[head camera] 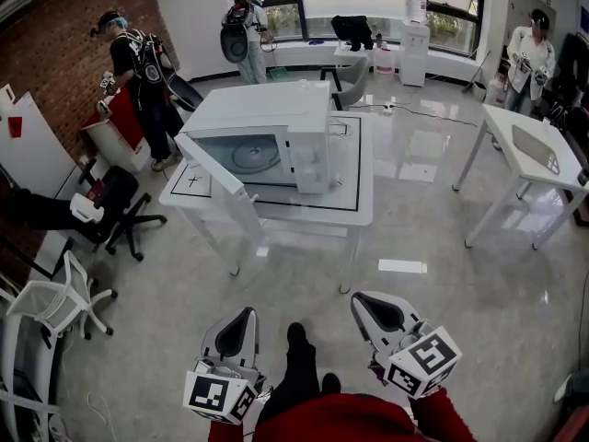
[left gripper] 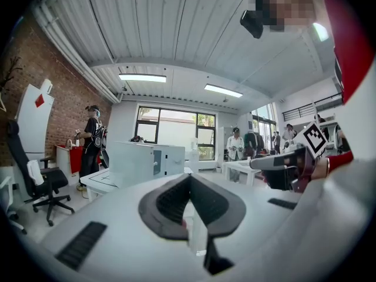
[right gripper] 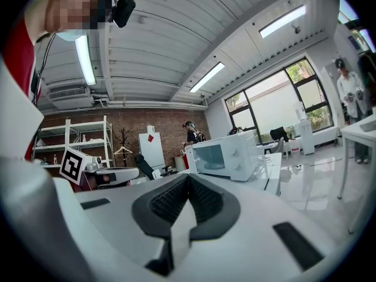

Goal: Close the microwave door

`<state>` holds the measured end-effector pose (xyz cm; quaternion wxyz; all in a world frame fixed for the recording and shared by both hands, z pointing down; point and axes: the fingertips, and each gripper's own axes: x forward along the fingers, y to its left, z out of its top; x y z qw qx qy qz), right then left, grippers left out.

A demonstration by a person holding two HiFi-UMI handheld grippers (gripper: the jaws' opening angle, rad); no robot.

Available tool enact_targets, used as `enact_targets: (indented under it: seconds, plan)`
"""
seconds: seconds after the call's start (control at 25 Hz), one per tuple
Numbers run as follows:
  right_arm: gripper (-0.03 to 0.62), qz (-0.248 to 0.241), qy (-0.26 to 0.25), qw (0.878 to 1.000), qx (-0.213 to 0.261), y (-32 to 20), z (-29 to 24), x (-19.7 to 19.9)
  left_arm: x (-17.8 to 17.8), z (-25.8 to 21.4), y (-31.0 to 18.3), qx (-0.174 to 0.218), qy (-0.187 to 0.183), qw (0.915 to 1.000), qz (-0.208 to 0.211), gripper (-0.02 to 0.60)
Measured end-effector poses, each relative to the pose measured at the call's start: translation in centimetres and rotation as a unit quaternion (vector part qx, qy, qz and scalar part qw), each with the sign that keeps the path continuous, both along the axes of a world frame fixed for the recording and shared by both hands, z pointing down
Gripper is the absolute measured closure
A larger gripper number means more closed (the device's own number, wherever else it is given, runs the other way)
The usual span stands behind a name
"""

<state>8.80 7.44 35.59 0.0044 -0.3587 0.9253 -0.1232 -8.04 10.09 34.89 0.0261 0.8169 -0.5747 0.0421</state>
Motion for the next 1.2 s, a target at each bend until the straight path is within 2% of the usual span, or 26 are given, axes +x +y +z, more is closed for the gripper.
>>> enact_targets:
  seconds: [0.4,0.84,0.92,1.08,1.2]
  plan:
    - [0.582,-0.013,0.004,1.0,0.0,-3.1,-0.4,-2.3,-1.1,-0.3,-4.4,0.008,-0.009,0.9999,0.0,0.569]
    - [0.582,-0.011,0.022,1.0,-0.019,-8.9,1.0,-5.9,-5.0,1.7,-11.5,-0.016,0.003,0.9999,0.003,0.569]
    - [0.582,-0.007,0.022,0.999,-0.024,-10.0,1.1,-6.2,-5.4,2.1,-12.7,-0.026,0.003,0.9996,0.005,0.56]
    - [0.582,0.001,0.022,0.999,-0.038,-12.3,1.1,-6.8,-6.1,2.7,-14.9,-0.046,-0.009,0.9988,0.013,0.479]
    - [0.582,0.004,0.024,0.998,-0.049,-13.5,1.4,-7.5,-7.2,3.3,-16.1,-0.058,-0.012,0.9981,0.017,0.479]
